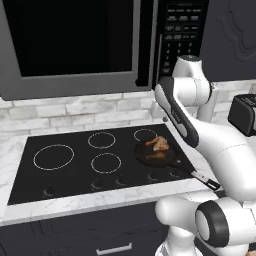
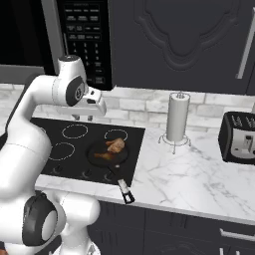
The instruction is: Take the chicken drumsticks from the pan and place one on each plate on the dining counter.
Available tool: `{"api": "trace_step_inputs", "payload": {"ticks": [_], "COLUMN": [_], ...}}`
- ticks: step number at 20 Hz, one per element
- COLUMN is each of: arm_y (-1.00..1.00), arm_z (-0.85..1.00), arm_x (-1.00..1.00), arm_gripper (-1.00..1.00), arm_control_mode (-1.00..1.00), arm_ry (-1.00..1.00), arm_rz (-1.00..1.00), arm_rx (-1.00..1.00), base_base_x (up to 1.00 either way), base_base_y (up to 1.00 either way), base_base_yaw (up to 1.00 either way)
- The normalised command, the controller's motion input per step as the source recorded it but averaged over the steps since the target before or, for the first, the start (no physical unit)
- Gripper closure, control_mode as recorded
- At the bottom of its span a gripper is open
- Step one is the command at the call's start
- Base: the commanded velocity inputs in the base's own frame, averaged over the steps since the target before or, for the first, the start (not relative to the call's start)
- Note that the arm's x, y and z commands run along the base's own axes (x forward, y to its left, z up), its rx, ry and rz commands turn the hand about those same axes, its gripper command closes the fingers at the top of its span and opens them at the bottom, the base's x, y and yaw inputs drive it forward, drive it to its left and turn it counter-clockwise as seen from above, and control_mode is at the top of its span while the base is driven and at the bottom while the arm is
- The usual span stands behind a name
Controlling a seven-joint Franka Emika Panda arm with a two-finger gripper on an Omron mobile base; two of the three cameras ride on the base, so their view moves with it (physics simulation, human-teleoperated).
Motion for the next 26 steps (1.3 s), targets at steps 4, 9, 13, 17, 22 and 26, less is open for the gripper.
{"api": "trace_step_inputs", "payload": {"ticks": [4, 9, 13, 17, 22, 26], "arm_y": [-0.01, -0.03, -0.05, -0.04, -0.09, -0.01], "arm_z": [-0.08, -0.27, -0.28, -0.37, -0.44, -0.51], "arm_x": [-0.09, -0.26, -0.30, -0.20, -0.06, 0.00], "arm_gripper": [-1.00, -1.00, -1.00, -1.00, -1.00, -1.00], "arm_control_mode": [-1.00, -1.00, -1.00, -1.00, -1.00, -1.00], "arm_ry": [0.00, 0.00, 0.00, 0.01, 0.00, 0.00], "arm_rz": [0.00, 0.00, 0.00, 0.00, -0.09, -0.19], "arm_rx": [-0.01, -0.07, 0.00, 0.00, 0.00, 0.01], "base_base_x": [0.00, 0.00, 0.00, 0.00, 0.00, 0.00], "base_base_y": [0.00, 0.00, 0.00, 0.00, 0.00, 0.00], "base_base_yaw": [0.00, 0.00, 0.00, 0.00, 0.00, 0.00]}}
